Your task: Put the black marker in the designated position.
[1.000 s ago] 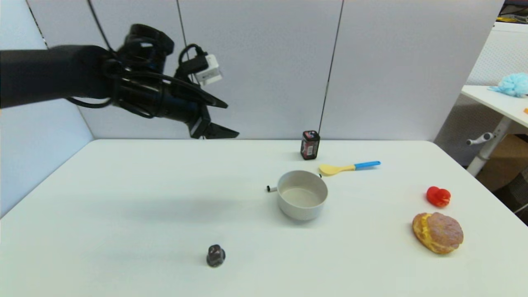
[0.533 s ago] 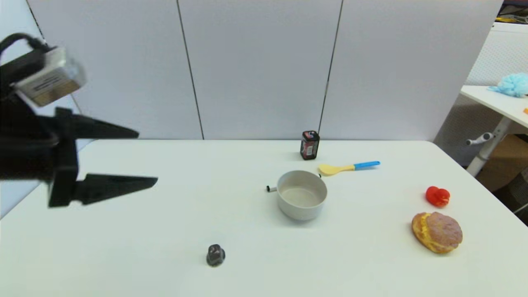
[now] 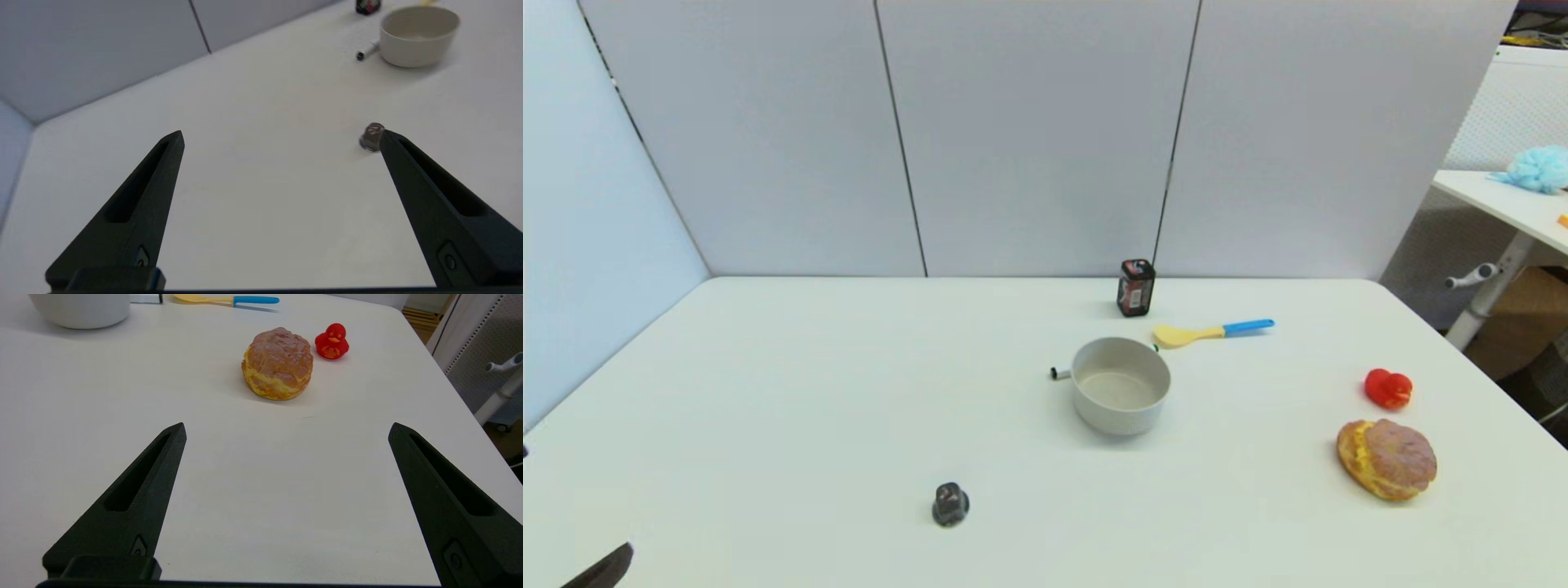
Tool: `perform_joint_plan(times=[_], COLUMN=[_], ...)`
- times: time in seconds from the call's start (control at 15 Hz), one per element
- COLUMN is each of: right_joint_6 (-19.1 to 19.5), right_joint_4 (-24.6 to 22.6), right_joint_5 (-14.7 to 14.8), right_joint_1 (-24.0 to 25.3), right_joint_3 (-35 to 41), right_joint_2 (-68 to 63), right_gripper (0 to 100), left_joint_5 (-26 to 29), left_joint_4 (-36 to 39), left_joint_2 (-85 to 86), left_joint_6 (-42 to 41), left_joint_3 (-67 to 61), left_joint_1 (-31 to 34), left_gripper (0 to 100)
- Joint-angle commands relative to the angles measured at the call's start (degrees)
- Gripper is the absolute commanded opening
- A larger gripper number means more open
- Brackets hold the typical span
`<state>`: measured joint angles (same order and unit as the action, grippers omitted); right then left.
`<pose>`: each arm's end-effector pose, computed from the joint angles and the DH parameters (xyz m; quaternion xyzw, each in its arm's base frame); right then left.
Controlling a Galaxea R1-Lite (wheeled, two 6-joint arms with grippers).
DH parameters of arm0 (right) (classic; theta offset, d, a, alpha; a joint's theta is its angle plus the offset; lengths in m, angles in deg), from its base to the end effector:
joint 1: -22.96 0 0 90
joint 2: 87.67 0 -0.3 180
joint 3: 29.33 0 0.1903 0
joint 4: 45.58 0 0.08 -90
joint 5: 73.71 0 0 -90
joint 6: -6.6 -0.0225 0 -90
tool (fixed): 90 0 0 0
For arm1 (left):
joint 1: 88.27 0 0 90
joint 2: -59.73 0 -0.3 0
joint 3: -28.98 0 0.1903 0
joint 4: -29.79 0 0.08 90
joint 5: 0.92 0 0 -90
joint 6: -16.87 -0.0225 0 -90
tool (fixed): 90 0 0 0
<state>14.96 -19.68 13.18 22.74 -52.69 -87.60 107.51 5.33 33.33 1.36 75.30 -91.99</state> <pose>-0.0230 0.0013 0.0709 -0.0722 0.0196 0.0267 0.9968 0.0107 -0.0078 0.1902 0.1273 0.0130 -0.1955 0.9723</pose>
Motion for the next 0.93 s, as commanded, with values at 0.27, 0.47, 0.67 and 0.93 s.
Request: perform_joint_plan(times=[0.27,0.47,0.67,0.93], right_joint_6=[0.09,0.09,0.09,0.09], right_joint_4=[0.01,0.01,0.01,0.01], right_joint_5=[-0.06,-0.06,-0.06,-0.06], right_joint_1=[-0.04,-0.04,-0.04,-0.04], right_joint_3=[0.00,0.00,0.00,0.00], right_joint_2=[-0.07,-0.07,-0.07,-0.07], right_gripper=[100,100,100,100], left_joint_5=[-7.36,-12.02,-14.30,-16.59], left_joint_4=[1.89,7.16,1.36,1.27], left_joint_2=[26.58,26.32,26.32,26.32], left_joint_6=[1.53,1.62,4.17,11.46], left_joint_3=[-19.00,-22.78,-22.87,-22.87], left_joint_1=[3.81,3.81,3.81,3.89], left_gripper=[100,100,100,100])
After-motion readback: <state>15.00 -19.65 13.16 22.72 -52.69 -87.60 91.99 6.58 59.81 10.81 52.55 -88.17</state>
